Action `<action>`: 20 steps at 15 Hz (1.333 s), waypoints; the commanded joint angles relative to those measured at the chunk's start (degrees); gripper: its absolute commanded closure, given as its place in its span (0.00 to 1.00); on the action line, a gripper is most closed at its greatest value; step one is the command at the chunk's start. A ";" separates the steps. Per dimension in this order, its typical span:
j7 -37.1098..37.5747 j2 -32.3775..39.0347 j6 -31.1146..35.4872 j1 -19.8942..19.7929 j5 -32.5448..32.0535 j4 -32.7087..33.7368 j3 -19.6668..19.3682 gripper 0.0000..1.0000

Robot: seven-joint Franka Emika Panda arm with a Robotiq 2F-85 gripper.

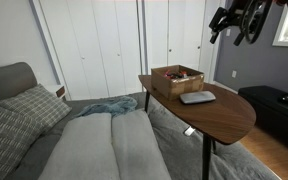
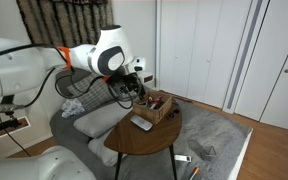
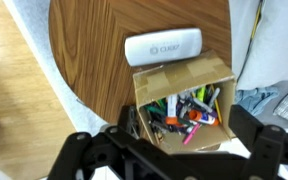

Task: Remove the white and orange paper glue stick from the cardboard box and drop it on the table

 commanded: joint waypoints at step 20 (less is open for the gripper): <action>-10.13 40.30 12.54 4.28 -0.60 20.51 -2.49 0.16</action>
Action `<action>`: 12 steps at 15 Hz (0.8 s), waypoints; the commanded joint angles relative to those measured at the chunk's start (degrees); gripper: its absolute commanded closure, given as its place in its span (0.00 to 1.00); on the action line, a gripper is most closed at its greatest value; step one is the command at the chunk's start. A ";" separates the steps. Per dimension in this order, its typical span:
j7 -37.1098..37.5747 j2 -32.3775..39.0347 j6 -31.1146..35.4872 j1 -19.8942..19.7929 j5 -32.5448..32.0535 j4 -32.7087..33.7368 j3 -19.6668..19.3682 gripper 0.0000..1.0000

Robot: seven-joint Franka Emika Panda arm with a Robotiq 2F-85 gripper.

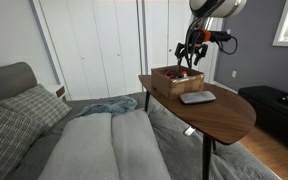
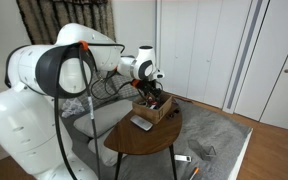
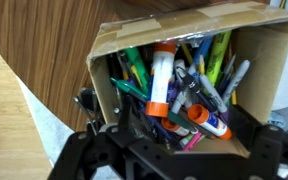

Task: Remove the white and orange paper glue stick from the cardboard box and drop it on the table

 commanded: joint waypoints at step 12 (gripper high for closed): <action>-4.80 5.41 6.57 0.97 3.02 -1.14 -2.42 0.07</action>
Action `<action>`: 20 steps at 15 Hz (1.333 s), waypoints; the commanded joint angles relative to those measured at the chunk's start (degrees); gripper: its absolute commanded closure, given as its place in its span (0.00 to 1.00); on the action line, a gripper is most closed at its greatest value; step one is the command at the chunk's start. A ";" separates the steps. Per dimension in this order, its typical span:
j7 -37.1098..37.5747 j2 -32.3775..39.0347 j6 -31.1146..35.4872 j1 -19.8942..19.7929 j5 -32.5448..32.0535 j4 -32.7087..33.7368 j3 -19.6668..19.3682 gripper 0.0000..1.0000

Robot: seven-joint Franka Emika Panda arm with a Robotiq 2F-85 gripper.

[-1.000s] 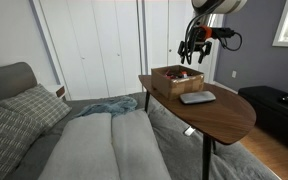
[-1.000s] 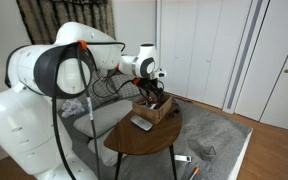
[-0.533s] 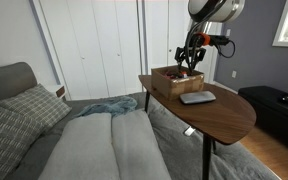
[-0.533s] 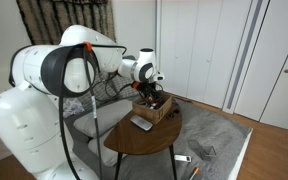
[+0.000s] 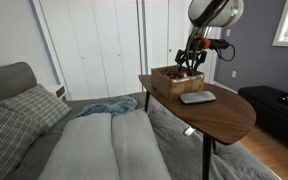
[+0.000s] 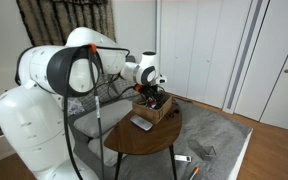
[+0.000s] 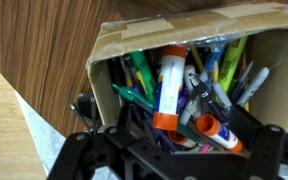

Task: Remove the white and orange paper glue stick from the cardboard box and drop it on the table

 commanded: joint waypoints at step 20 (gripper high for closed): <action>13.82 -18.12 14.12 -3.45 -12.87 -8.41 2.05 0.92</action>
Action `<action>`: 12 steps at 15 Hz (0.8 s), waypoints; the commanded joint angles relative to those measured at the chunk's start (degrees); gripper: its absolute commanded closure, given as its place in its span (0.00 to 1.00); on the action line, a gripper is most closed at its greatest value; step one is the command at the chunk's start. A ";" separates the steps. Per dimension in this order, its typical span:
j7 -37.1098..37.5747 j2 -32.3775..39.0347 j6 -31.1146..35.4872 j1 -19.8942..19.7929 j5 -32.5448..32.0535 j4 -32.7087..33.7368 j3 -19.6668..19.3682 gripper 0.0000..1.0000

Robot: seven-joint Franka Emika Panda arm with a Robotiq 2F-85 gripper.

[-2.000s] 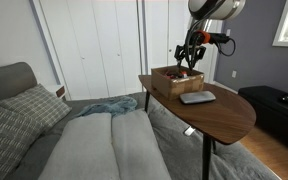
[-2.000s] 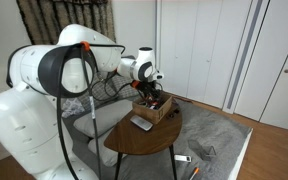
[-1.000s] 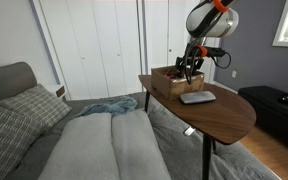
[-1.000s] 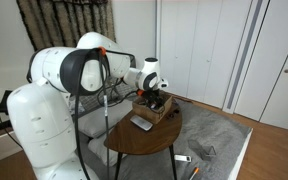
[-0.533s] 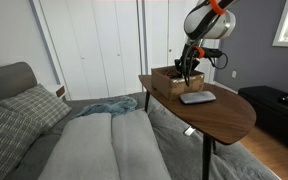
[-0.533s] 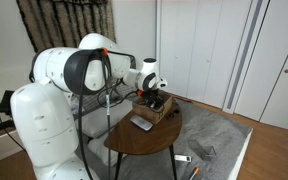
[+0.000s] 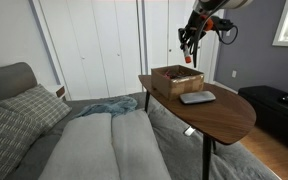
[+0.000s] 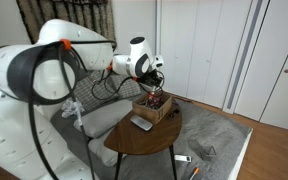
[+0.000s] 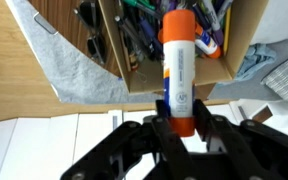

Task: Remove the white and orange paper glue stick from the cardboard box and drop it on the table

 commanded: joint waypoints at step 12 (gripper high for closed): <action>28.83 -8.48 -0.29 -13.92 -6.60 -18.60 2.65 0.92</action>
